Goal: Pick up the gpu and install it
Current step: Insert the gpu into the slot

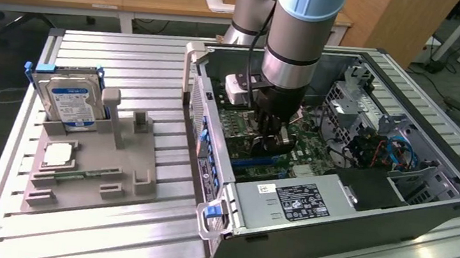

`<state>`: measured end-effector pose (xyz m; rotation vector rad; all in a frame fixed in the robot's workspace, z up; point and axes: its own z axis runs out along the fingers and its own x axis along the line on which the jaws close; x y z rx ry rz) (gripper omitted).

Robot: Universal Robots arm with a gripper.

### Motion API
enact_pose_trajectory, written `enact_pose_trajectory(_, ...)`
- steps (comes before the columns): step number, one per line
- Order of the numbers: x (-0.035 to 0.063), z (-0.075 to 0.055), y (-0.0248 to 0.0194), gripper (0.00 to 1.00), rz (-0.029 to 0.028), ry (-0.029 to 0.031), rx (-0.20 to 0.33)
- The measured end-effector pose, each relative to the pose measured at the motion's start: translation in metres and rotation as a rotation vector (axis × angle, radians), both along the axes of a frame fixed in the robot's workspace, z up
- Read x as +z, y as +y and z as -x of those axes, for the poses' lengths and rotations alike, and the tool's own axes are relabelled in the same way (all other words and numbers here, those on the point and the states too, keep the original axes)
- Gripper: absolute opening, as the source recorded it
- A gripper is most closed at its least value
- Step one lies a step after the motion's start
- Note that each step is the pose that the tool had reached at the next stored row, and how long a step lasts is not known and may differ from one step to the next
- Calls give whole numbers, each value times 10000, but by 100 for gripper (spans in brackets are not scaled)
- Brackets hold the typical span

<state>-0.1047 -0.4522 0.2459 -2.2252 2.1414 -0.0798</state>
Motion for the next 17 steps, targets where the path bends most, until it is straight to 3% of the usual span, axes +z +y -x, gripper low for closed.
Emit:
enact_pose_trajectory(3,0,-1,-1,27,33,0,2)
enact_pose_trajectory(5,0,1,0,27,141,0,0)
enact_pose_trajectory(7,0,0,-1,27,192,0,2)
enact_pose_trajectory(17,0,1,0,27,194,0,1)
